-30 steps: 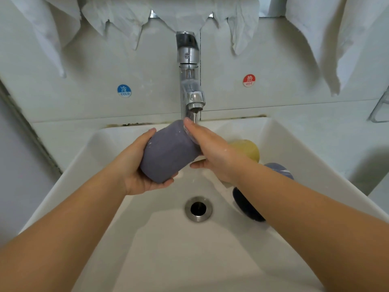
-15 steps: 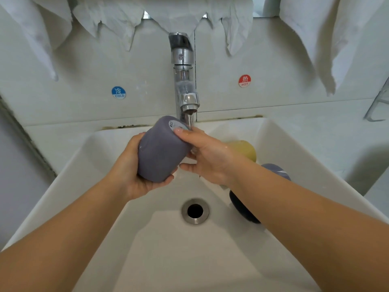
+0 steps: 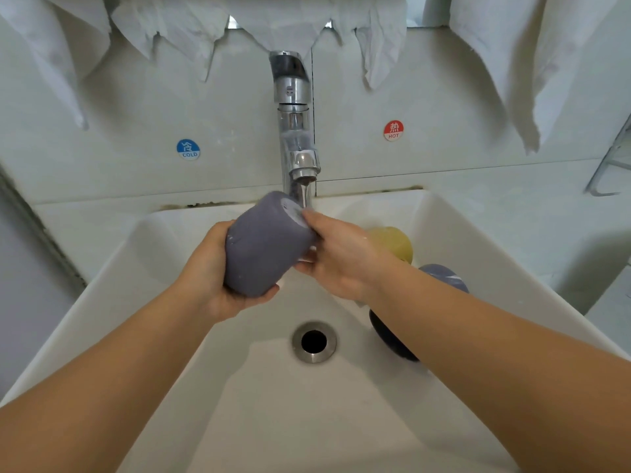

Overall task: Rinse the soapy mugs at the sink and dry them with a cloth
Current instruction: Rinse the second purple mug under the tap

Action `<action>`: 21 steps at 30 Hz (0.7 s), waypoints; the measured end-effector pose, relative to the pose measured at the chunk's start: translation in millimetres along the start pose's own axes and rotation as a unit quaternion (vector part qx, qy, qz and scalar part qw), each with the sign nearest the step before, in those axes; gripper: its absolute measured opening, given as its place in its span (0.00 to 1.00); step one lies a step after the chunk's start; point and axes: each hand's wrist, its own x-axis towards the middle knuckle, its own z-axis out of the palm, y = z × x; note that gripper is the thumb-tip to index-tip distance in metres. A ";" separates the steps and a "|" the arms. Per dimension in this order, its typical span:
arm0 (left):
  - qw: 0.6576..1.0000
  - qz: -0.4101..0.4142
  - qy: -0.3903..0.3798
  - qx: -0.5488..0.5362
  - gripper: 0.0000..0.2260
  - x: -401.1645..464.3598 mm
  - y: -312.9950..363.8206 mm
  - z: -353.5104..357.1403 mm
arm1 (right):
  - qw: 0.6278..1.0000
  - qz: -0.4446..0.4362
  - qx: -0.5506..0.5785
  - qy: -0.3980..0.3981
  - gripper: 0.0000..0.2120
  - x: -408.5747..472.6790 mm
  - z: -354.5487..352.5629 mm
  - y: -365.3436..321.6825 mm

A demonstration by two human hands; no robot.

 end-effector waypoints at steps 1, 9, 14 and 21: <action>1.000 -0.006 0.003 -0.011 0.09 0.1 2.3 -1.4 | 1.000 -0.001 0.002 -0.021 0.15 -0.9 0.6 0.4; 0.993 0.079 0.049 0.071 0.11 -8.7 0.8 15.3 | 0.999 0.012 -0.035 0.024 0.20 -2.9 -8.2 -5.4; 0.984 0.101 0.085 0.117 0.15 -12.0 2.5 25.1 | 0.995 0.010 -0.009 0.103 0.19 3.5 -13.6 -2.1; 0.966 0.163 0.121 0.158 0.16 -10.7 3.8 25.2 | 0.974 -0.030 -0.208 0.082 0.14 -2.0 -1.7 -16.2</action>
